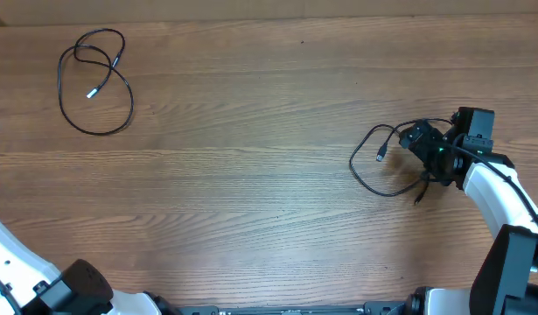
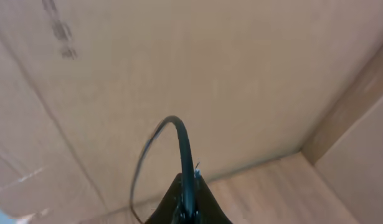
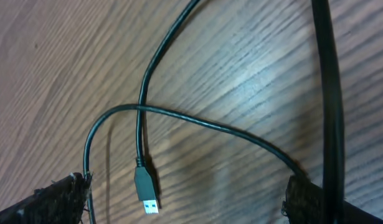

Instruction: Untangle cables

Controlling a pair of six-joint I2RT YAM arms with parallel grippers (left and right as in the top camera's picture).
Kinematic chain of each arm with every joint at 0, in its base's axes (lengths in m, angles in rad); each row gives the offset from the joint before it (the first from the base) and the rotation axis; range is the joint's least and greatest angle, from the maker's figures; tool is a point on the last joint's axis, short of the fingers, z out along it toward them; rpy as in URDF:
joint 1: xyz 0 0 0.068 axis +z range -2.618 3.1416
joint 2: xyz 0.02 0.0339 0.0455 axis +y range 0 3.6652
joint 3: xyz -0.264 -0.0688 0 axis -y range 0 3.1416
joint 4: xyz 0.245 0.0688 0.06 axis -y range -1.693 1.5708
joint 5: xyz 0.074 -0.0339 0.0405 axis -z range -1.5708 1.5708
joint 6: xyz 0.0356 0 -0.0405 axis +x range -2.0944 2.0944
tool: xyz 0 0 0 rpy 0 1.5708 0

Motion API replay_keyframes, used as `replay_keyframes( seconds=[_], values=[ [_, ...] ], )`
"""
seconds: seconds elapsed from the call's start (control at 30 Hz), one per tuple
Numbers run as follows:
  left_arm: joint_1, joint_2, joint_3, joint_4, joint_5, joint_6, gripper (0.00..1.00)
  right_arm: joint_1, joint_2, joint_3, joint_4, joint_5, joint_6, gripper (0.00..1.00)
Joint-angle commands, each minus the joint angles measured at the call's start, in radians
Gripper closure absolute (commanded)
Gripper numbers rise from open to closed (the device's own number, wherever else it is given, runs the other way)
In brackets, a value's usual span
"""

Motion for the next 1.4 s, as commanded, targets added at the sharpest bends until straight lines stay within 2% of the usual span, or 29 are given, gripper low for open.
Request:
replay_keyframes(
  seconds=[0.0, 0.1, 0.3, 0.43, 0.47, 0.5, 0.63, 0.7, 0.8, 0.93, 1.0, 1.03, 1.07, 1.17, 1.2, 1.27, 1.33, 1.37],
  values=[
    [0.002, 0.060, -0.003, -0.053, 0.146, -0.034, 0.96, 0.003, 0.003, 0.013, 0.003, -0.015, 0.000, 0.00],
    [-0.008, 0.086, -0.003, -0.095, 0.291, -0.114, 0.96, 0.003, 0.003, 0.013, 0.003, -0.015, 0.000, 0.00],
    [-0.033, 0.082, 0.034, -0.201, 0.564, -0.198, 0.96, 0.003, 0.003, 0.013, 0.005, -0.015, -0.001, 0.00],
    [-0.035, 0.097, 0.030, -0.374, 0.600, -0.388, 0.96, 0.003, 0.003, 0.013, 0.006, -0.015, -0.001, 0.00],
    [-0.035, 0.106, 0.028, -0.423, 0.642, -0.473, 0.96, 0.003, 0.003, 0.013, 0.006, -0.015, -0.001, 0.00],
    [-0.035, 0.113, 0.024, -0.448, 0.716, -0.507, 0.96, 0.003, 0.003, 0.013, 0.006, -0.015, 0.000, 0.00],
    [-0.092, 0.143, 0.024, -0.394, 1.096, -0.433, 0.96, 0.003, 0.003, 0.013, 0.006, -0.015, -0.001, 0.00],
    [-0.151, 0.144, 0.024, -0.357, 1.156, -0.400, 0.96, 0.003, 0.003, 0.013, 0.006, -0.015, 0.000, 0.00],
    [-0.257, 0.144, 0.024, -0.354, 1.074, -0.400, 0.96, 0.003, 0.003, 0.013, 0.006, -0.015, 0.000, 0.00],
    [-0.377, 0.144, 0.024, -0.389, 0.803, -0.406, 0.96, 0.003, 0.003, 0.013, 0.006, -0.015, 0.000, 0.00],
    [-0.402, 0.144, 0.023, -0.416, 0.738, -0.449, 0.95, 0.003, 0.003, 0.013, 0.006, -0.015, -0.001, 0.00],
    [-0.410, 0.144, 0.023, -0.429, 0.763, -0.470, 0.96, 0.003, 0.003, 0.013, 0.006, -0.015, 0.000, 0.00],
    [-0.413, 0.144, 0.023, -0.403, 0.911, -0.407, 0.95, 0.003, 0.003, 0.013, 0.006, -0.015, -0.001, 0.00],
    [-0.413, 0.144, 0.023, -0.332, 1.174, -0.260, 0.95, 0.003, 0.003, 0.013, 0.006, -0.015, 0.000, 0.00],
    [-0.412, 0.144, 0.024, -0.325, 1.207, -0.253, 0.96, 0.003, 0.003, 0.013, 0.006, -0.015, -0.001, 0.00],
    [-0.401, 0.144, 0.023, -0.343, 1.146, -0.246, 0.95, 0.003, 0.003, 0.013, 0.006, -0.015, 0.000, 0.00],
    [-0.377, 0.144, 0.024, -0.412, 1.011, -0.248, 0.96, 0.003, 0.003, 0.013, 0.006, -0.015, -0.001, 0.00],
    [-0.355, 0.144, 0.023, -0.470, 0.837, -0.281, 0.96, 0.003, 0.003, 0.013, 0.006, -0.015, 0.000, 0.00]
  ],
)
